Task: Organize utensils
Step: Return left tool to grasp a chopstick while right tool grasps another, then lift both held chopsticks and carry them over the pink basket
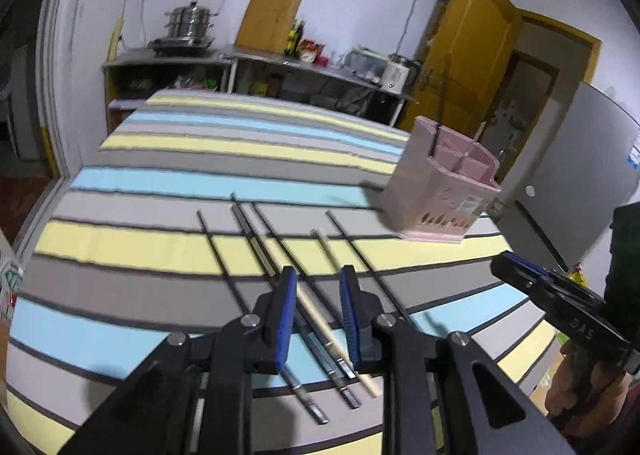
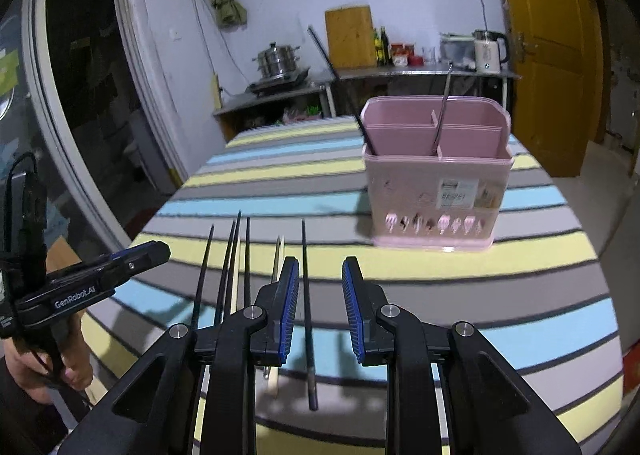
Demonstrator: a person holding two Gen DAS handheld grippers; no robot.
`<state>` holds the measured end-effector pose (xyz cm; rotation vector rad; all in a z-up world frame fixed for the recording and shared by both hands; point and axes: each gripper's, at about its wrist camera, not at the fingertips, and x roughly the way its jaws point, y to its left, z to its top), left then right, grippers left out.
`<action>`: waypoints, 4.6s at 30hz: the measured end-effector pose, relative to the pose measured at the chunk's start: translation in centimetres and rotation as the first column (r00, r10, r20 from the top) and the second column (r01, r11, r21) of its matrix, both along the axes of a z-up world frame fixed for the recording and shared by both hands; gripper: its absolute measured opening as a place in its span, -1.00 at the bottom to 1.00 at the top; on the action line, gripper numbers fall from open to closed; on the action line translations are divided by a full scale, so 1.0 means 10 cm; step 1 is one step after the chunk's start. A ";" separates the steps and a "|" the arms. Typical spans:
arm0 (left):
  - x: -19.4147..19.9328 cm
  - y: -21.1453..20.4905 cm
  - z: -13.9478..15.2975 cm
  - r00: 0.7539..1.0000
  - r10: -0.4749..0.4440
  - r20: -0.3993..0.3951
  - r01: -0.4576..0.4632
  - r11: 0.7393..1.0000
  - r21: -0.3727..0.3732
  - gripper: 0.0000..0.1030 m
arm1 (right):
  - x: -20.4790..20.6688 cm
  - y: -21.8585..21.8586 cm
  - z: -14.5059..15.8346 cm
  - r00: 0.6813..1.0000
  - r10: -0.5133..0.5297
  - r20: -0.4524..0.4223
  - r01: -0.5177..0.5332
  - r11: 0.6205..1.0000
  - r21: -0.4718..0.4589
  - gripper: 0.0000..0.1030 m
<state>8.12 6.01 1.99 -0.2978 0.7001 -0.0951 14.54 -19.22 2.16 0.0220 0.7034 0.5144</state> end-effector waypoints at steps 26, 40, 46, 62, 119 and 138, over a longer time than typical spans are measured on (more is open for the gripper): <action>0.74 0.34 -0.68 0.965 0.162 -0.205 -0.157 0.987 0.041 -0.55 | 0.73 0.66 -0.68 0.981 0.094 -0.169 -0.121 0.980 -0.155 -0.55; 0.82 0.26 -0.67 0.954 0.206 -0.218 -0.169 0.970 0.178 -0.79 | 0.94 0.95 -0.78 0.978 0.101 -0.180 -0.146 0.956 -0.255 -0.81; 0.83 0.28 -0.65 0.953 0.197 -0.229 -0.164 0.974 0.157 -0.89 | 0.96 0.93 -0.77 0.975 0.110 -0.192 -0.155 0.959 -0.238 -0.90; 0.54 0.20 0.11 0.991 0.110 -0.078 -0.102 0.990 0.098 -0.89 | 0.74 0.59 -0.07 0.991 0.107 -0.083 -0.115 0.989 -0.096 -0.90; 1.31 -0.82 1.80 0.944 -0.176 0.278 0.186 0.982 -0.011 -0.89 | 0.95 -0.68 1.60 0.956 -0.207 0.209 0.178 0.973 0.148 -0.90; 1.63 -0.95 1.06 0.969 -0.192 0.153 0.196 0.981 -0.011 -0.89 | 1.34 -0.55 0.81 0.981 -0.190 0.038 0.185 0.978 0.091 -0.89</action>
